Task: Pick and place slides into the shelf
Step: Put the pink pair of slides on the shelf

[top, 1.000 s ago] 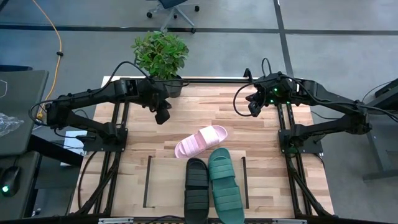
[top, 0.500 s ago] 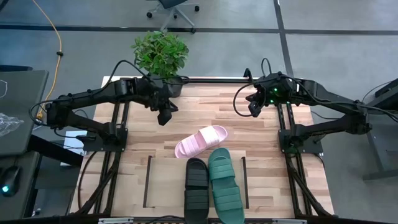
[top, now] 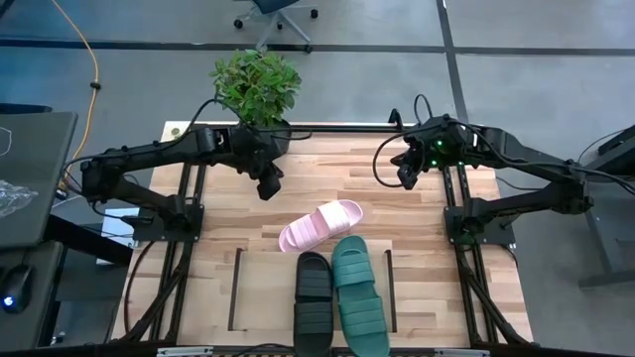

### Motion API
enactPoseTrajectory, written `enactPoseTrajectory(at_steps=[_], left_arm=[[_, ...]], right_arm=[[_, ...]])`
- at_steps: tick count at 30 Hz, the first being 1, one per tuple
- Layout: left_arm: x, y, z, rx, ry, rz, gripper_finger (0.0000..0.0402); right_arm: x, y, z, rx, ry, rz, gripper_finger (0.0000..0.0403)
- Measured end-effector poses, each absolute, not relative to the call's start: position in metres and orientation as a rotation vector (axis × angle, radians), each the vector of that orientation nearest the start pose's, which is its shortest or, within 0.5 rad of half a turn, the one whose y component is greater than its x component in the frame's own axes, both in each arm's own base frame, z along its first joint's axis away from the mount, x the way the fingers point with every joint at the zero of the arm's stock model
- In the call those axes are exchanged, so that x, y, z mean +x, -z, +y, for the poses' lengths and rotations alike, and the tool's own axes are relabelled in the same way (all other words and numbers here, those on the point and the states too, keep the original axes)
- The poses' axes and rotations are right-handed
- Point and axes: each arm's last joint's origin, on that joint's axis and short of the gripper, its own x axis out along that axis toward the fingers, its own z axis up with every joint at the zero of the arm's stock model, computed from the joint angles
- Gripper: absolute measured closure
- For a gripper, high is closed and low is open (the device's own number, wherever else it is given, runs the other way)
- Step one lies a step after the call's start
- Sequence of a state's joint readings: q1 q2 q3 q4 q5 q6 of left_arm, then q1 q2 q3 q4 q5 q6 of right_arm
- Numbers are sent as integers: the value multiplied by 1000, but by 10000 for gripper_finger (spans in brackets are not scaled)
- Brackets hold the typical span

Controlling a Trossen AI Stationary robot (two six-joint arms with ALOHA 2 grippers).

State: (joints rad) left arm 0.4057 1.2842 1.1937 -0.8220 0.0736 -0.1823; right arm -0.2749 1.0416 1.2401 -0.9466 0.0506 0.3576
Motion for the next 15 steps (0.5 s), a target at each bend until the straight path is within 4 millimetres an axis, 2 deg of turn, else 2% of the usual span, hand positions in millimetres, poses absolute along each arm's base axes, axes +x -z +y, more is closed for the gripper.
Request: enactPoseTrajectory(at_steps=[15], left_arm=[[241, -314, 101, -345, -372, 870, 373]], right_arm=[[178, -372, -52, 455, 457, 689, 403]])
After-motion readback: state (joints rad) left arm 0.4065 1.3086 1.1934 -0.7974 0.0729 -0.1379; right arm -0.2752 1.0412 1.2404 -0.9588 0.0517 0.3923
